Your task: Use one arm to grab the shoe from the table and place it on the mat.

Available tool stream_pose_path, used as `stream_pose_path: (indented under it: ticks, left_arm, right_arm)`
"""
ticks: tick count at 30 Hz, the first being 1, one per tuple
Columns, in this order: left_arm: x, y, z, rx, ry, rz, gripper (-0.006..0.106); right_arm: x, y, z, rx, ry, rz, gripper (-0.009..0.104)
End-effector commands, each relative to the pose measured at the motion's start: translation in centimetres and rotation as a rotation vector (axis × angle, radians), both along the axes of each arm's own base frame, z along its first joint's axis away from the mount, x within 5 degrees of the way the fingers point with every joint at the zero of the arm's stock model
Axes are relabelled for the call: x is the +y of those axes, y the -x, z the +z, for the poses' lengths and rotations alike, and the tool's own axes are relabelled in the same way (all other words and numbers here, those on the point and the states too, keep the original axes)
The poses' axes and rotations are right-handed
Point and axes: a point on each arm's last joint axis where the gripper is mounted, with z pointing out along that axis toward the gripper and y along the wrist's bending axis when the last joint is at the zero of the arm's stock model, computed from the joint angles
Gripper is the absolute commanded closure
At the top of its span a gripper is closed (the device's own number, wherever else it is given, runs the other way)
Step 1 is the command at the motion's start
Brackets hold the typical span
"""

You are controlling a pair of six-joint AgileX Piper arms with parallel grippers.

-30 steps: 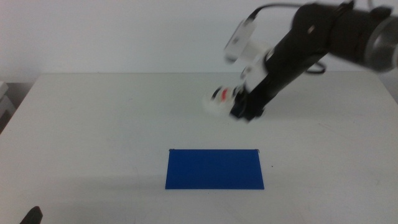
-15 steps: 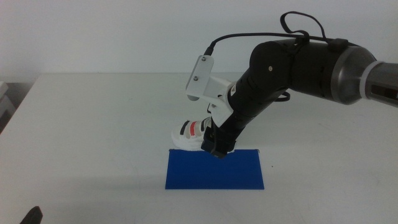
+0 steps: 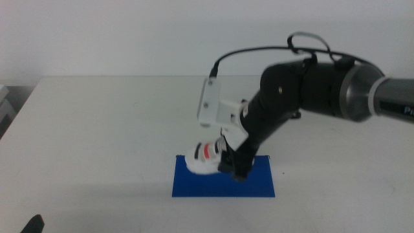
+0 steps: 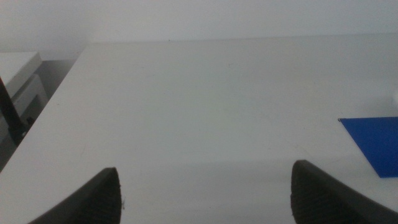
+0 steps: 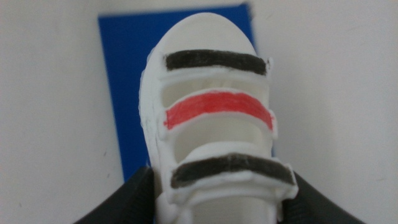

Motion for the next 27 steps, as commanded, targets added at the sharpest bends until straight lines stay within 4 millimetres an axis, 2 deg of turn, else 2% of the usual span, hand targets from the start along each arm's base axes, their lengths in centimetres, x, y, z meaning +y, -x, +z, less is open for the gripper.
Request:
stream_pose_path:
  ticks: [1, 8, 13, 18, 24, 25, 26, 27]
  left_arm:
    - [0.0, -0.1, 0.6, -0.086, 0.016, 0.003, 0.007]
    - [0.0, -0.1, 0.6, -0.086, 0.016, 0.003, 0.007]
    - [0.0, -0.1, 0.6, -0.086, 0.016, 0.003, 0.007]
    - [0.0, -0.1, 0.6, -0.086, 0.016, 0.003, 0.007]
    - [0.0, -0.1, 0.6, -0.086, 0.016, 0.003, 0.007]
    - [0.0, -0.1, 0.6, -0.086, 0.016, 0.003, 0.007]
    - [0.0, -0.1, 0.6, -0.086, 0.016, 0.003, 0.007]
    - [0.0, -0.1, 0.6, -0.086, 0.016, 0.003, 0.007]
  right_arm:
    - [-0.3, 0.1, 2.0, -0.11, -0.05, 0.019, 0.099]
    - [-0.6, -0.1, -0.5, -0.172, -0.04, 0.025, 0.099]
    - [-0.4, -0.6, -2.2, -0.148, -0.016, 0.026, 0.099]
    - [-0.4, -0.7, -2.4, -0.145, -0.012, 0.027, 0.099]
    - [-0.5, -0.7, -2.4, -0.157, -0.003, 0.043, 0.06]
    - [-0.5, -0.7, -2.4, -0.157, -0.003, 0.043, 0.051]
    - [-0.5, -0.8, -2.3, -0.167, -0.008, 0.039, 0.036]
    - [-0.5, -0.8, -2.1, -0.18, -0.014, 0.036, 0.028]
